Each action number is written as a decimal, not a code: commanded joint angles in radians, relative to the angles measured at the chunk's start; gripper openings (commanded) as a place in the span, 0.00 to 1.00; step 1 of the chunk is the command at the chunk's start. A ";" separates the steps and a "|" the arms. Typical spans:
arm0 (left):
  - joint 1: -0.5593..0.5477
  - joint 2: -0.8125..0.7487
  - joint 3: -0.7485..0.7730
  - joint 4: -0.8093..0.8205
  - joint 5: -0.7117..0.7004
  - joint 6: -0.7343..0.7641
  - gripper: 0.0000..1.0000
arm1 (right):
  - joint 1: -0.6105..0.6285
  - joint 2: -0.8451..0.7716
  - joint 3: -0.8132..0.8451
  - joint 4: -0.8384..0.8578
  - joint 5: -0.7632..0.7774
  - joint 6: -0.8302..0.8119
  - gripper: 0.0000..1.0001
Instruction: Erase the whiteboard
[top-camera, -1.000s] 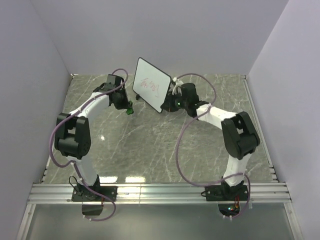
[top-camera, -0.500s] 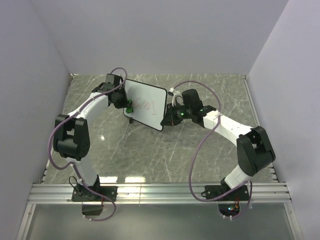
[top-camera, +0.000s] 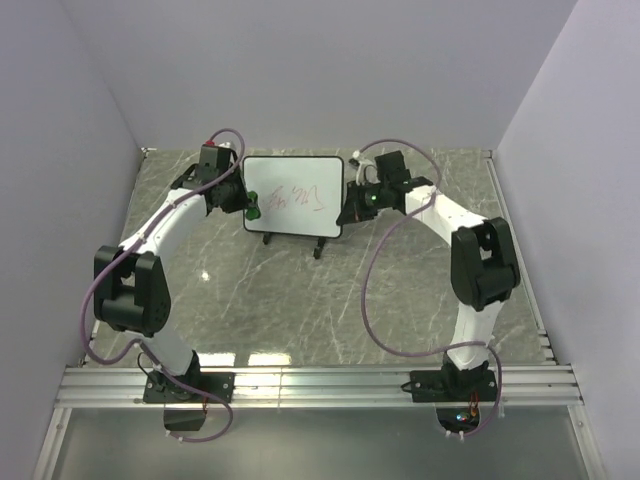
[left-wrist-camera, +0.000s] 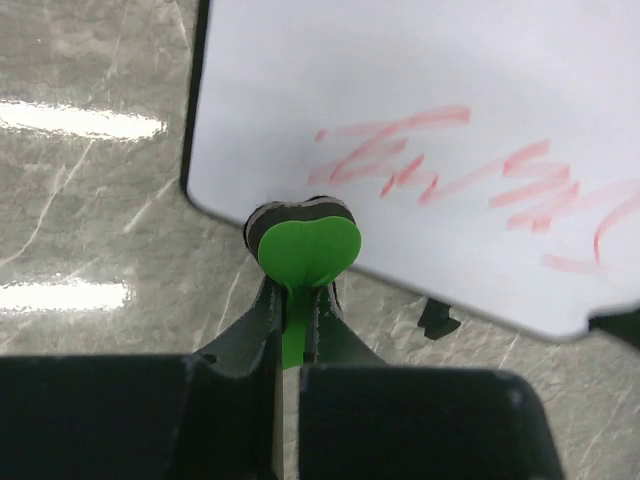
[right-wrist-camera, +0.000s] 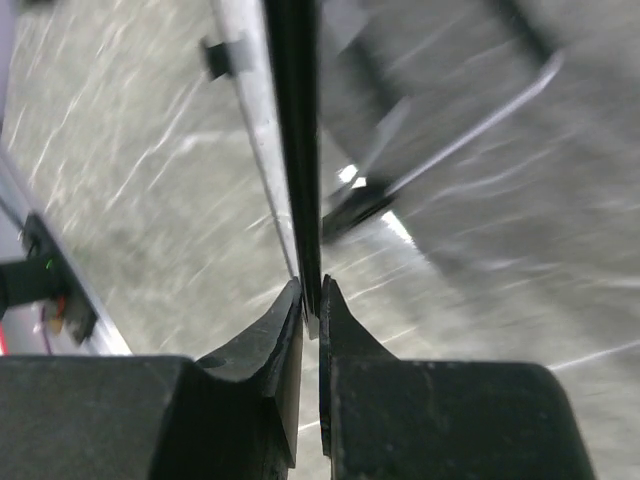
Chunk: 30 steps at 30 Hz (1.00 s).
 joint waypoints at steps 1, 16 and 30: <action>-0.004 -0.066 -0.022 0.007 -0.010 0.001 0.00 | -0.083 0.066 0.103 0.008 0.066 -0.070 0.00; -0.036 -0.035 0.001 -0.010 -0.069 -0.072 0.00 | -0.093 -0.009 -0.112 0.163 0.144 0.038 0.00; -0.045 -0.076 -0.060 0.030 -0.066 -0.027 0.00 | -0.054 -0.081 -0.243 0.161 0.259 0.096 0.00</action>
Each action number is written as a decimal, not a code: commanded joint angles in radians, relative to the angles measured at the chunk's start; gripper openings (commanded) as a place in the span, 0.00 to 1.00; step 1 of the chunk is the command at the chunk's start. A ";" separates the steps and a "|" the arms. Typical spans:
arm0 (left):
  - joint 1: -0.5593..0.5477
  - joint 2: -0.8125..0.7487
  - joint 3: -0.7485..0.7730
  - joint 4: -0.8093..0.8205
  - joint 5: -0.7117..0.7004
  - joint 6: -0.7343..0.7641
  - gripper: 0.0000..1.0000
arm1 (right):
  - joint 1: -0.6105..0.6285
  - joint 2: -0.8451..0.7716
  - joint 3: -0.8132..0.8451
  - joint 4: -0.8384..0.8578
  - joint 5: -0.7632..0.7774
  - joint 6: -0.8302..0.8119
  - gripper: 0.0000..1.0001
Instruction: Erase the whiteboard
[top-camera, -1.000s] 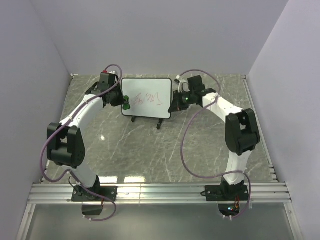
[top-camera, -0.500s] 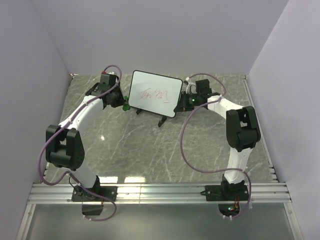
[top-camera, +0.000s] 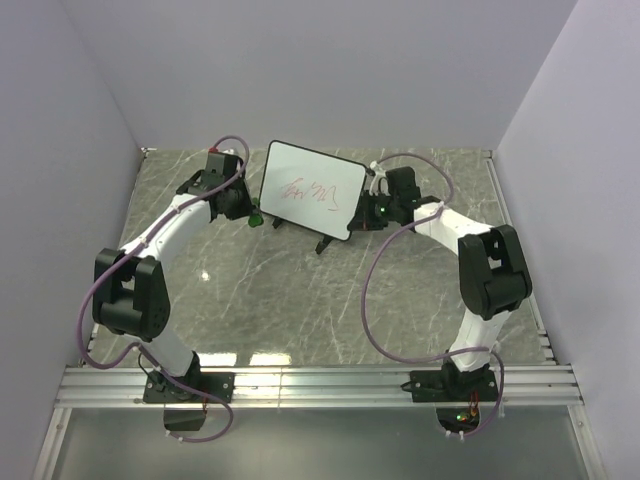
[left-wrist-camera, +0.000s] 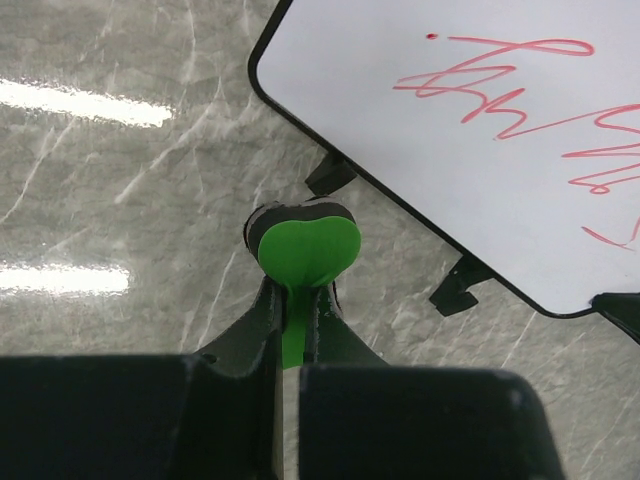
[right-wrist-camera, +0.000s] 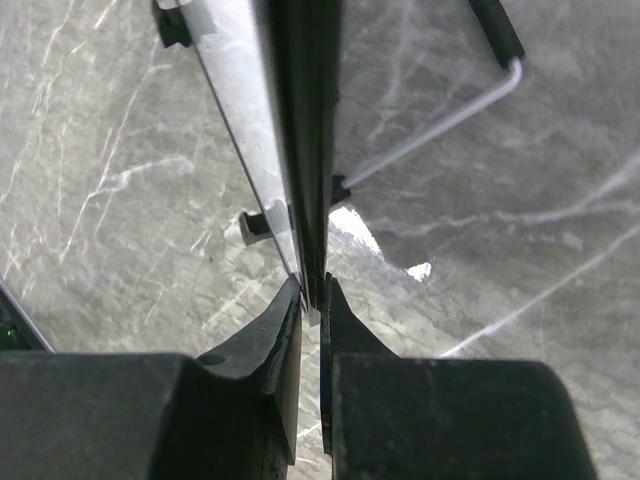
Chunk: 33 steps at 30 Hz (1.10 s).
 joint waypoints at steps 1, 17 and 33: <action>-0.003 -0.052 -0.018 0.034 -0.012 0.029 0.00 | -0.001 -0.047 -0.108 0.005 0.130 0.018 0.00; -0.070 0.003 0.025 0.096 -0.053 -0.036 0.00 | 0.098 -0.039 -0.281 0.147 0.165 0.128 0.00; -0.372 0.436 0.462 0.198 -0.205 -0.181 0.00 | 0.123 0.040 -0.255 0.176 0.115 0.168 0.00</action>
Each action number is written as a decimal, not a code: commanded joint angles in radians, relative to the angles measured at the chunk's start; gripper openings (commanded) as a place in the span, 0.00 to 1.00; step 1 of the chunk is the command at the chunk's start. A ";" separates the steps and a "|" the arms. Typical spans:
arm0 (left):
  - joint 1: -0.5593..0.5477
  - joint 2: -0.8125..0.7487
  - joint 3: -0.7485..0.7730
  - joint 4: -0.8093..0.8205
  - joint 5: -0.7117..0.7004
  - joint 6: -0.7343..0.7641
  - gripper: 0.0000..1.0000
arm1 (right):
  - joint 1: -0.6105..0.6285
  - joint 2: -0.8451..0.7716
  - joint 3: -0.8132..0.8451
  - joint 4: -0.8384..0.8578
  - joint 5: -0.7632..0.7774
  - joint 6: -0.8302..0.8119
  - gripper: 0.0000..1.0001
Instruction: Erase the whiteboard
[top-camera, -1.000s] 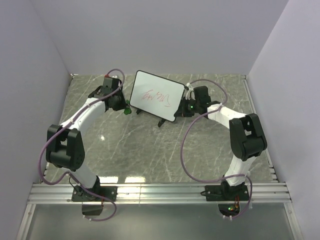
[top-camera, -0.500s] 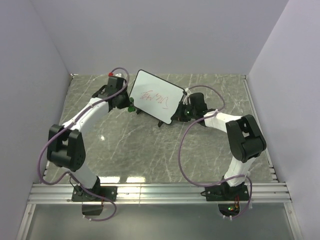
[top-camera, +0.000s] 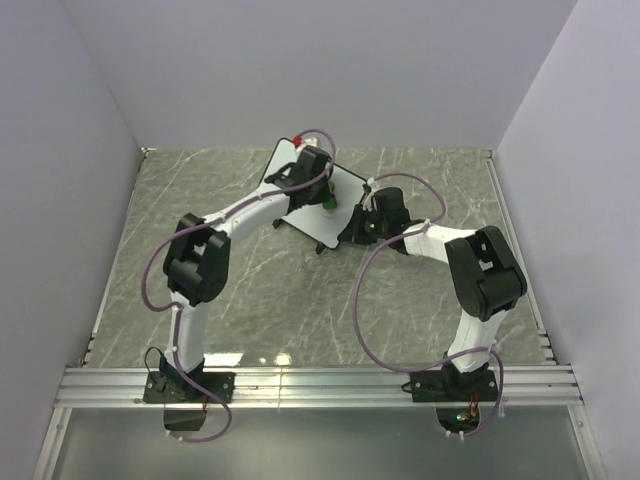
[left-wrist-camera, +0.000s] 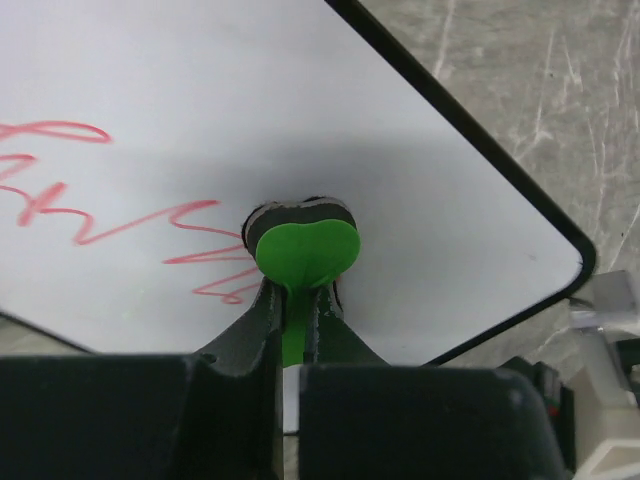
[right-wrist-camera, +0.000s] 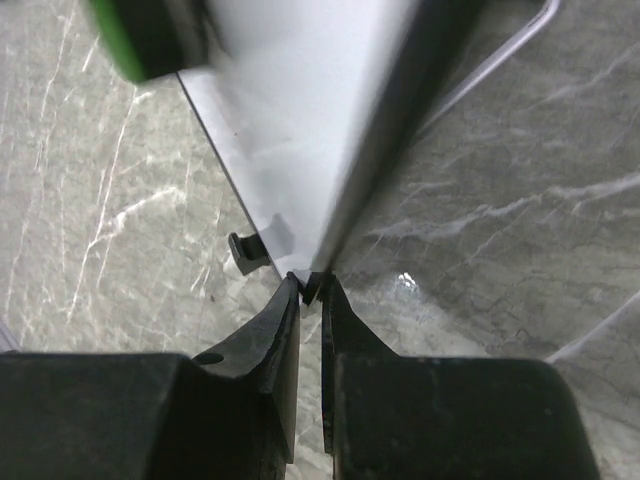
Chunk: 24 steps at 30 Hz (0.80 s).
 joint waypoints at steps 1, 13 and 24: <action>-0.049 0.048 0.048 0.100 -0.012 -0.023 0.00 | 0.031 0.045 -0.008 -0.183 -0.002 -0.074 0.00; -0.030 0.078 -0.056 0.168 -0.052 0.029 0.00 | 0.031 0.104 0.093 -0.311 0.005 -0.151 0.00; 0.167 0.029 -0.225 0.240 -0.092 0.167 0.00 | 0.033 0.114 0.090 -0.318 -0.037 -0.140 0.00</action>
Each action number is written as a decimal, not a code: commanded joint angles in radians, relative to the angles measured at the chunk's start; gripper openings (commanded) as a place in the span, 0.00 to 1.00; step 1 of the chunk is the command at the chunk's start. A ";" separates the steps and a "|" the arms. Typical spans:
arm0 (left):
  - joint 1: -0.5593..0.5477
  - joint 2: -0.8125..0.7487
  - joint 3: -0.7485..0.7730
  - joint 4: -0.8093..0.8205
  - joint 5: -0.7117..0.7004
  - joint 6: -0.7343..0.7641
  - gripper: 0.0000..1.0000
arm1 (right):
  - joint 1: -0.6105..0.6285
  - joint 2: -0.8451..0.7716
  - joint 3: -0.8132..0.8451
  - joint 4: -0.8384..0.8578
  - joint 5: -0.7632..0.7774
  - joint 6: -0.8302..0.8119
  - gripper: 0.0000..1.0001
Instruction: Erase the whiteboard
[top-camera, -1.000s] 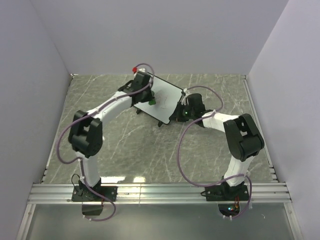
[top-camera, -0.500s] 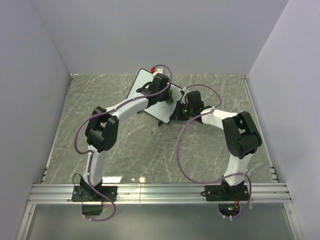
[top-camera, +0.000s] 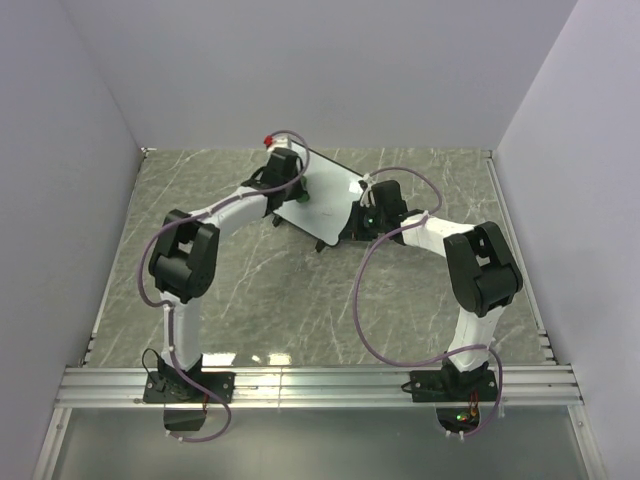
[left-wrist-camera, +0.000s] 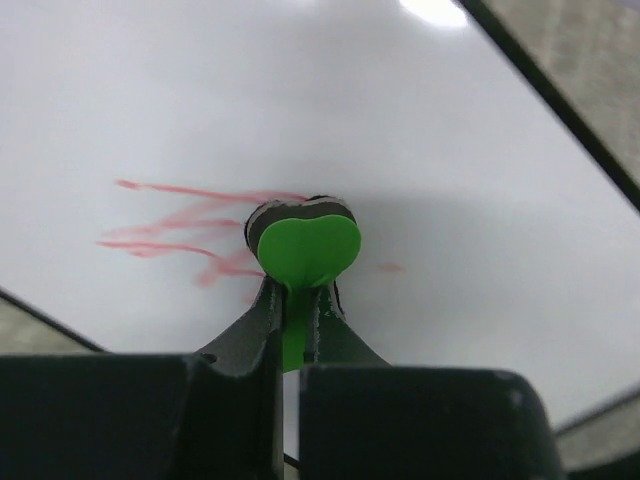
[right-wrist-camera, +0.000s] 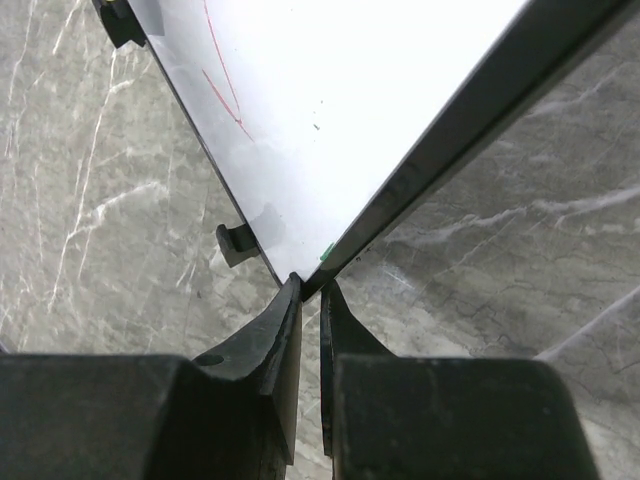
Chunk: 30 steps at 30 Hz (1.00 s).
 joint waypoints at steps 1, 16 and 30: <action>0.099 0.040 -0.053 0.011 -0.063 0.096 0.00 | 0.038 0.073 -0.019 -0.164 -0.030 -0.073 0.00; 0.068 0.083 0.128 -0.044 0.176 0.151 0.00 | 0.041 0.106 0.041 -0.227 -0.045 -0.087 0.00; 0.004 0.139 0.259 -0.096 0.270 0.179 0.00 | 0.066 0.106 0.009 -0.224 -0.035 -0.079 0.00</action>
